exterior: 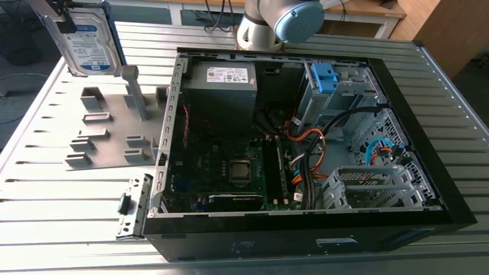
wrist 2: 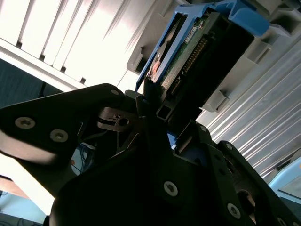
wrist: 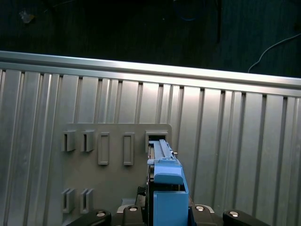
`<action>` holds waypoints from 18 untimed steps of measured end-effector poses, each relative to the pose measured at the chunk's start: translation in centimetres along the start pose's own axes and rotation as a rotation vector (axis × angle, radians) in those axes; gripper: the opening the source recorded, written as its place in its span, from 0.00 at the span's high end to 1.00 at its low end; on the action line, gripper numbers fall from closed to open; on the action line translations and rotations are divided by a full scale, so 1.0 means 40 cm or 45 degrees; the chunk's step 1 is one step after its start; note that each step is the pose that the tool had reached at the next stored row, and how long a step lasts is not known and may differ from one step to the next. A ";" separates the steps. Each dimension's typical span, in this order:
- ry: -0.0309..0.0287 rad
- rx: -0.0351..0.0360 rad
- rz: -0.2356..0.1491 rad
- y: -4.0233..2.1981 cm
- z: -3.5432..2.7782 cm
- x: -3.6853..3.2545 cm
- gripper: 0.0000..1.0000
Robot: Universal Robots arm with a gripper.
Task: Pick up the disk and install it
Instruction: 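Pick up the disk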
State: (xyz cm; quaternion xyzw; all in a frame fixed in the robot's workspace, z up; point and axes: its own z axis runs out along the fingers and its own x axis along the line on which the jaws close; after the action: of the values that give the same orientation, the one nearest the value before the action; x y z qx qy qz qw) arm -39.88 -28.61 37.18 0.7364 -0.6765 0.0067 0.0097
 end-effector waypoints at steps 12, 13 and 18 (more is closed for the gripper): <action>-0.0019 0.0002 0.000 0.000 -0.011 0.000 0.63; -0.0020 0.0002 0.000 0.000 -0.012 0.000 0.63; -0.0038 0.0004 0.000 0.000 -0.017 0.000 0.63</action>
State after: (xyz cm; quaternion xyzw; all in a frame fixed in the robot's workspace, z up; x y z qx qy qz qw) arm -39.88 -28.61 37.85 0.7364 -0.6765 0.0057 0.0085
